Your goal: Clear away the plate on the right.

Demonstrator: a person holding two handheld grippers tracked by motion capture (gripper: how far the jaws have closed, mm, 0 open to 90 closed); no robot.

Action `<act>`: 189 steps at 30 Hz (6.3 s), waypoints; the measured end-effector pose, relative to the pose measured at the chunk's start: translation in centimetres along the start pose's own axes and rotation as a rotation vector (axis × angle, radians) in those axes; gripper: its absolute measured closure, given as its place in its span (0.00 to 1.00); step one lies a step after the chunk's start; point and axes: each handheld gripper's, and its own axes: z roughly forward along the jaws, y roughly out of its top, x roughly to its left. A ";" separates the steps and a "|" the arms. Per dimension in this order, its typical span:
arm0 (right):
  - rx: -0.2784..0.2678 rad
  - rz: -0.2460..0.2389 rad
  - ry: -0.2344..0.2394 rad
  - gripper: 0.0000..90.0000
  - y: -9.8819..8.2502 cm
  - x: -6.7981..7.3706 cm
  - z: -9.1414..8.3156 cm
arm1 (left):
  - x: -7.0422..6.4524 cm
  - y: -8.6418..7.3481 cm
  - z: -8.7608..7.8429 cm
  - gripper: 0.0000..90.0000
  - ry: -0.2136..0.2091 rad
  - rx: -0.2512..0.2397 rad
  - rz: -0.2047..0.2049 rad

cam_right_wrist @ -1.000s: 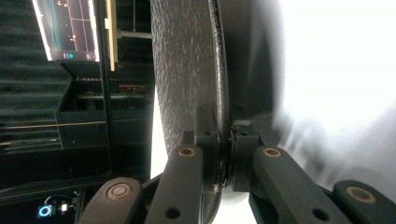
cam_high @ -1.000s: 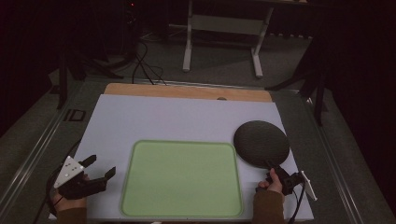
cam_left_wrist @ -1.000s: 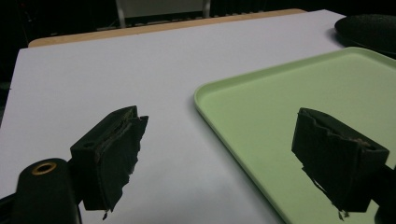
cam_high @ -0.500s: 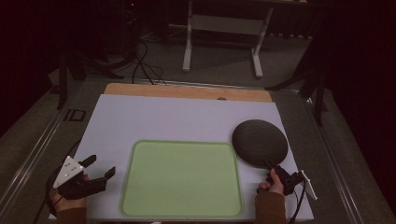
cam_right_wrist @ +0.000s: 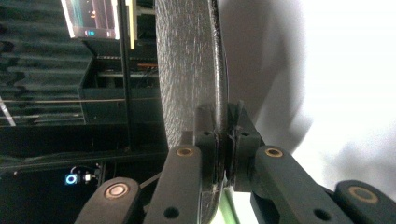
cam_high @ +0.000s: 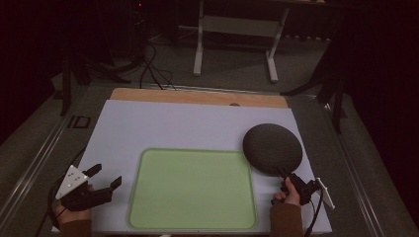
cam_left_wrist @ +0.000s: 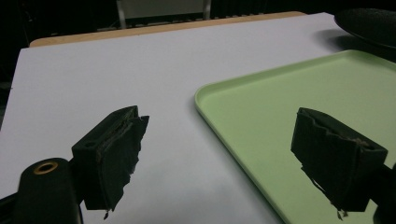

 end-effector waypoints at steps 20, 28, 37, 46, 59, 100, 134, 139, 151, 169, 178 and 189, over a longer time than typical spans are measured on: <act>0.135 -0.109 0.052 0.93 -0.8 2.7 0.7 | 0.0 0.0 0.0 0.18 0.002 -0.006 -0.007; 0.194 -0.136 0.069 0.93 -1.2 3.5 0.8 | 0.1 0.0 0.0 0.18 0.003 -0.009 -0.011; 0.267 -0.151 0.072 0.93 -2.2 3.6 1.2 | 0.1 0.0 -0.1 0.18 -0.001 -0.010 -0.015; 0.347 -0.170 0.068 0.94 -3.3 3.6 1.9 | 0.1 0.0 -0.1 0.18 -0.004 -0.010 -0.015; 0.442 -0.219 0.038 0.93 -4.2 3.4 2.4 | 0.2 0.0 -0.1 0.18 -0.004 -0.009 -0.018; 0.875 -0.430 -0.078 0.94 -11.7 3.0 4.4 | 0.1 0.0 0.0 0.18 -0.002 -0.010 -0.020; 0.850 -0.635 -0.126 0.76 -11.8 3.5 5.0 | 0.2 0.0 0.0 0.18 -0.002 -0.011 -0.022; 0.837 -0.686 -0.131 0.75 -11.7 3.8 5.0 | 0.2 0.0 0.0 0.18 -0.002 -0.011 -0.020; 0.783 -1.014 -0.167 0.71 -11.9 5.6 4.7 | 0.2 0.0 0.1 0.18 -0.002 -0.011 -0.020; 0.743 -1.302 -0.177 0.58 -12.1 6.6 4.6 | 0.2 0.0 0.1 0.18 -0.005 -0.006 -0.022; 0.716 -1.357 -0.153 0.46 -11.3 7.0 4.5 | 0.2 0.0 0.1 0.18 -0.007 -0.003 -0.021; 0.640 -1.403 -0.162 0.37 -9.2 7.7 3.7 | 0.2 0.0 0.1 0.18 -0.008 -0.001 -0.023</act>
